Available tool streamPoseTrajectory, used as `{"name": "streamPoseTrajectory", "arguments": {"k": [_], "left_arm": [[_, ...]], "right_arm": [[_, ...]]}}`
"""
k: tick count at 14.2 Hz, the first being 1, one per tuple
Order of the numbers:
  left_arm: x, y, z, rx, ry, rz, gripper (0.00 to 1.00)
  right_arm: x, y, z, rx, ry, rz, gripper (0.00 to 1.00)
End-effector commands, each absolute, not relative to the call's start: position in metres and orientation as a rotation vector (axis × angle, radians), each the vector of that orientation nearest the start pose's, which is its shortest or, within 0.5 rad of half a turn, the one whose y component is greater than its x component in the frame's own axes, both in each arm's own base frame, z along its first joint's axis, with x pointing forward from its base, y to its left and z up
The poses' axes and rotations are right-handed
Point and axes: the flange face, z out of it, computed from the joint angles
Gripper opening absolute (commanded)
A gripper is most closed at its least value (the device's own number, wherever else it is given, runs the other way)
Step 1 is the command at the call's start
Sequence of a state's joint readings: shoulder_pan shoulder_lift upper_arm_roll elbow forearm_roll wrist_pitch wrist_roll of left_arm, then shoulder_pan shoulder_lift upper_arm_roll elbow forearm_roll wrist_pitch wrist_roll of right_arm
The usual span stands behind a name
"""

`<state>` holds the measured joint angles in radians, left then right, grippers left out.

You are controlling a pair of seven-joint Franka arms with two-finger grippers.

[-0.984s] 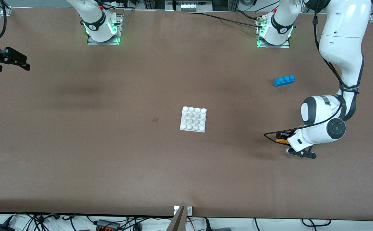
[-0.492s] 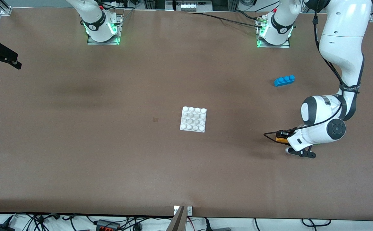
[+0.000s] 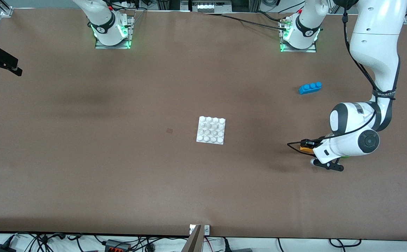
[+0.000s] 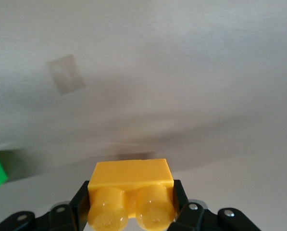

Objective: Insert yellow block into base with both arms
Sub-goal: 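Lift the yellow block with the left gripper and carry it over the base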

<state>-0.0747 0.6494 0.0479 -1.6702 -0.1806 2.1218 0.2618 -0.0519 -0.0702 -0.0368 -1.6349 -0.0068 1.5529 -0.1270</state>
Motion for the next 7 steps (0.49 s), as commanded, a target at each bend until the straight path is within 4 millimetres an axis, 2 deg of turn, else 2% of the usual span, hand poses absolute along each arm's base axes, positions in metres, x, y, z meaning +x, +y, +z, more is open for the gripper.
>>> {"name": "streamPoseTrajectory", "arguments": {"k": [1,4,7], "left_arm": [[0.653,-0.04,0.234,-3.325,0.327,0.346,0.59],[0.647,-0.053,0.245,-3.375,0.328,0.407,0.59],[0.641,-0.077,0.256,-3.401,0.337,0.431,0.59]], "right_arm": [[0.53,-0.051,0.636,-3.143,-0.053,0.013,1.0],[0.529,-0.053,0.636,-3.143,-0.06,0.027,1.0],[0.529,-0.053,0.636,-3.14,-0.058,0.024,1.0]]}}
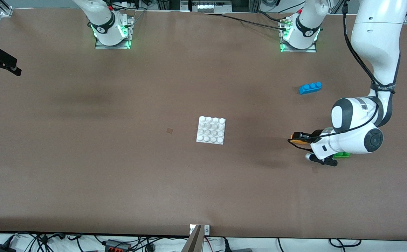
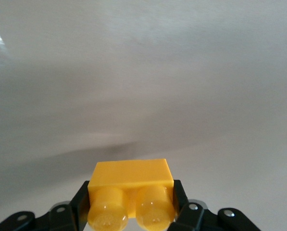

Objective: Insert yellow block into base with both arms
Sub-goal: 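Lift the yellow block with the left gripper and carry it over the base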

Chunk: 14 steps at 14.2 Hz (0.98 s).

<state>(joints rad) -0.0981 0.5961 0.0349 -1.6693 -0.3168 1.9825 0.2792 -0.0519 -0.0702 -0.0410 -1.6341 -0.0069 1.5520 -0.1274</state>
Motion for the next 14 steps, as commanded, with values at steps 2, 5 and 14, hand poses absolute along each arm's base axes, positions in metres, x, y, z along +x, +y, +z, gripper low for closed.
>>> {"name": "streamPoseTrajectory", "arguments": {"k": [2,5,14], "left_arm": [[0.636,-0.101,0.266,-3.396,0.319,0.461,0.59],[0.631,-0.149,0.28,-3.414,0.25,0.473,0.58],[0.599,-0.298,0.292,-3.455,-0.108,0.365,0.58]], "right_arm": [[0.529,-0.053,0.637,-3.142,-0.06,0.022,1.0],[0.529,-0.053,0.636,-3.142,-0.065,0.029,1.0],[0.528,-0.061,0.636,-3.137,-0.043,0.026,1.0]]}}
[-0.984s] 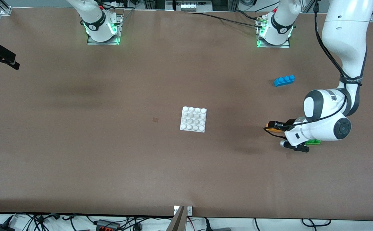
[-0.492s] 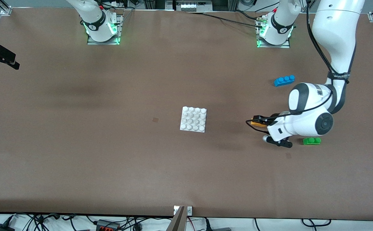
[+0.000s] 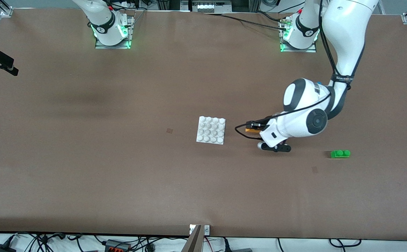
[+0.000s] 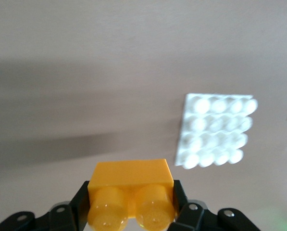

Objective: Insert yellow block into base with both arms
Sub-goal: 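Lift the yellow block with the left gripper and carry it over the base, then lower the yellow block onto the white base studs with the left gripper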

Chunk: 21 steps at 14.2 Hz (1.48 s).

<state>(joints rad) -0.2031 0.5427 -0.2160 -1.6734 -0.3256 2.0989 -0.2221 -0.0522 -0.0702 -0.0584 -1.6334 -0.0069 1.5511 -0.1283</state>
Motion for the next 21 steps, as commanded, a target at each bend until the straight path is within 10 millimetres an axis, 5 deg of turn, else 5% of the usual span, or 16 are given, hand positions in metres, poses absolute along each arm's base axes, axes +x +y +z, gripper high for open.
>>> {"name": "streamPoseTrajectory", "arguments": {"k": [1,8,21], "left_arm": [[0.593,-0.315,0.292,-3.457,-0.152,0.336,0.58],[0.547,-0.419,0.265,-3.34,-0.106,0.02,0.59],[0.533,-0.444,0.228,-3.322,-0.005,-0.065,0.59]], "right_arm": [[0.528,-0.061,0.636,-3.137,-0.043,0.026,1.0],[0.527,-0.061,0.64,-3.141,-0.046,0.015,1.0],[0.528,-0.061,0.646,-3.143,-0.043,-0.004,1.0]]}}
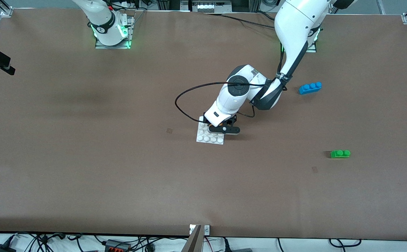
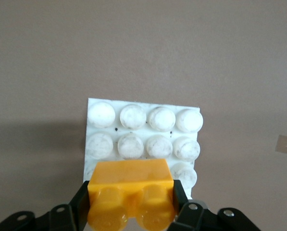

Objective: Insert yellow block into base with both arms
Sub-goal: 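Lower the yellow block onto the white base studs with the left gripper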

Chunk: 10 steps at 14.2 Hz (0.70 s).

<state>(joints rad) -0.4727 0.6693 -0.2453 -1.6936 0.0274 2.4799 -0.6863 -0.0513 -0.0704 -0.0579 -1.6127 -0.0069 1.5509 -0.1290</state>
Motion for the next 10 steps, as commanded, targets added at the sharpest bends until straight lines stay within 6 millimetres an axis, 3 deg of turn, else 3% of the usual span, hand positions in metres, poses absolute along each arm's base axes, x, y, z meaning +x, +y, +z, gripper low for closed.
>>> {"name": "streamPoseTrajectory", "arguments": {"k": [1,10], "left_arm": [[0.5261,-0.4512,0.2246,-3.314,0.028,-0.062,0.59],[0.5225,-0.4554,0.2158,-3.284,0.079,-0.083,0.59]], "right_arm": [[0.5275,-0.0609,0.6464,-3.143,-0.043,-0.007,1.0],[0.5288,-0.0601,0.6438,-3.142,-0.046,0.003,1.0]]}}
